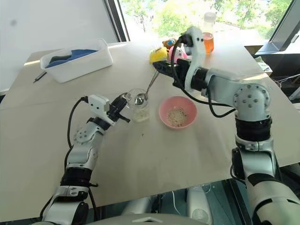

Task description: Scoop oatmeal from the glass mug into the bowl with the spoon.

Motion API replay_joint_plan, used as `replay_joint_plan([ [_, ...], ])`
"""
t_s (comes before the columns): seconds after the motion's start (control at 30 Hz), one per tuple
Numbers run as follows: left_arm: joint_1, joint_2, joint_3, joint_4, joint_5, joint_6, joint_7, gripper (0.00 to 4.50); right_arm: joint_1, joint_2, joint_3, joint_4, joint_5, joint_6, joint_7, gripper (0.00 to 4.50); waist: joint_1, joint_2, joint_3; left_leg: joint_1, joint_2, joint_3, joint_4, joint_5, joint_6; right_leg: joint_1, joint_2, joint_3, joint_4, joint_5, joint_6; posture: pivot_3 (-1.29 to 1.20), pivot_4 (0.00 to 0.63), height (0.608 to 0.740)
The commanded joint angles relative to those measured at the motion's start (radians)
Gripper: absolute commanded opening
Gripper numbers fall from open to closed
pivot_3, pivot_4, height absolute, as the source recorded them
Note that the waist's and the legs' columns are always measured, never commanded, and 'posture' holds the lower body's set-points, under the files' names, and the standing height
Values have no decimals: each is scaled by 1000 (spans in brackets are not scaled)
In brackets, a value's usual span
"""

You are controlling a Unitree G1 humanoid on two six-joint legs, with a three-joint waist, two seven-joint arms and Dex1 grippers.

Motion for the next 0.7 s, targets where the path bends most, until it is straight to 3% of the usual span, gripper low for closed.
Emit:
replay_joint_plan([
  [0.03,32,12,-1,3,24,32,6,15,-14,9,21,-30,-84,-41,50,0,0,0,0,0,0,0,0,0,0,0,0,0,0,0,0,0,150,740],
  [0.17,38,7,-3,-8,25,42,16,15,-13,35,49,-28,-158,-62,102,0,0,0,0,0,0,0,0,0,0,0,0,0,0,0,0,0,150,740],
  [0.27,44,6,-5,-14,25,47,20,0,-14,52,44,-28,-196,-69,130,1060,0,0,0,0,0,0,0,0,0,0,0,0,0,0,0,0,150,740],
  [0.4,54,8,-5,-20,22,52,22,0,-33,73,-4,-3,-237,-115,141,2916,-1,0,0,0,0,0,0,0,0,0,1,0,0,0,0,0,150,740],
  [0.63,59,9,0,-27,7,61,15,0,-59,75,-62,48,-317,-173,157,2916,-1,0,0,0,0,0,0,0,0,0,2,0,0,0,0,0,150,740],
  [0.7,61,8,1,-28,3,62,12,764,-58,78,-66,50,-332,-175,165,2968,-2,0,0,0,0,0,0,0,0,0,1,0,0,0,0,0,150,740],
])
